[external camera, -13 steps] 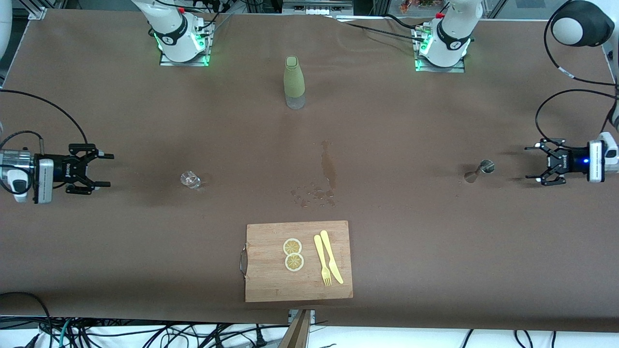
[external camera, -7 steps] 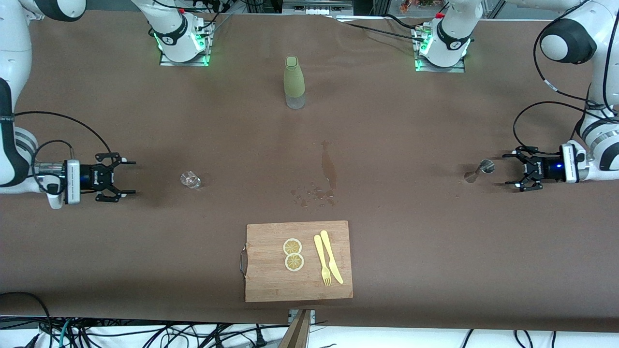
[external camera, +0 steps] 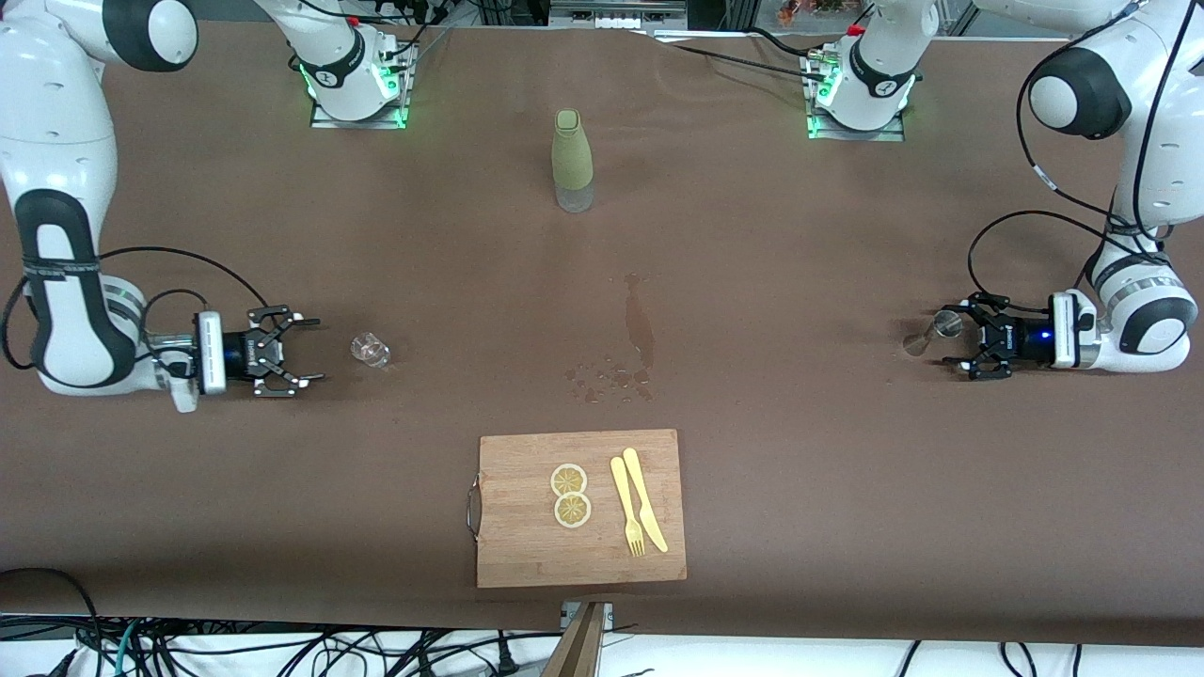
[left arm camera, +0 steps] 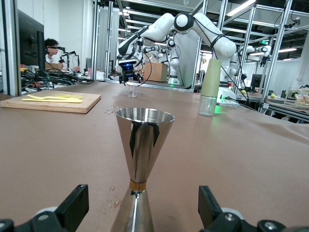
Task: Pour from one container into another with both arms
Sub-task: 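Grasp the glass cup with the right gripper while the left gripper grasps the jigger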
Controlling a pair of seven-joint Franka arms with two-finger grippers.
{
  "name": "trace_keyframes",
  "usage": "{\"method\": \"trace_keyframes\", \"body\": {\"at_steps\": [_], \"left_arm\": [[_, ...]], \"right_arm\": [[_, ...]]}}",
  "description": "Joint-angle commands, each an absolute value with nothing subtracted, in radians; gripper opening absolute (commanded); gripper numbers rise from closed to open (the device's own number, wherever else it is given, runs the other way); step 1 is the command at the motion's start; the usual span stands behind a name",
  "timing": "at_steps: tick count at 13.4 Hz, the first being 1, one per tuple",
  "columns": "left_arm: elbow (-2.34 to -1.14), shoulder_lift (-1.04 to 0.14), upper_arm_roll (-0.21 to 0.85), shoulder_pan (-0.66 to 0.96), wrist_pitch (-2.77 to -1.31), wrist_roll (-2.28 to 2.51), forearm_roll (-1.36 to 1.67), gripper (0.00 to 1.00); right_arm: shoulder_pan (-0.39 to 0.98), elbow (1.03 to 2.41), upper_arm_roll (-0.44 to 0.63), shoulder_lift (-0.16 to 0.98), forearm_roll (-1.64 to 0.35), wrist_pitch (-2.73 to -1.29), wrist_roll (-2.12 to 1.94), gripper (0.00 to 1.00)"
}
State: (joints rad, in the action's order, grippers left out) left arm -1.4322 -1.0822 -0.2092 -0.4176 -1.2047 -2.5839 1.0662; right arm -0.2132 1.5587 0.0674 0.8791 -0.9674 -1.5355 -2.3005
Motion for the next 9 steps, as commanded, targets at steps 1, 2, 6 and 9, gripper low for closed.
{"method": "trace_keyframes", "body": {"at_steps": [1,2,6,9], "left_arm": [[-1.427,-1.103,-0.221,-0.400,-1.209,-2.657,1.097,1.00],[-1.428,-1.104,-0.213,-0.396,-1.209,-2.657,1.097,1.00],[-1.440,-1.103,-0.210,-0.394,-1.201,-2.658,1.097,0.98],[-1.439,-1.100,-0.210,-0.394,-1.184,-2.657,1.095,0.88]], "right_arm": [[-0.215,1.555,0.049,0.894,-0.989,-1.531,-2.364,0.99],[-0.213,1.563,0.049,0.899,-0.989,-1.531,-2.396,0.99],[-0.212,1.595,0.049,0.916,-1.000,-1.543,-2.462,0.99],[-0.192,1.595,0.048,0.925,-1.070,-1.563,-2.479,0.99]]}}
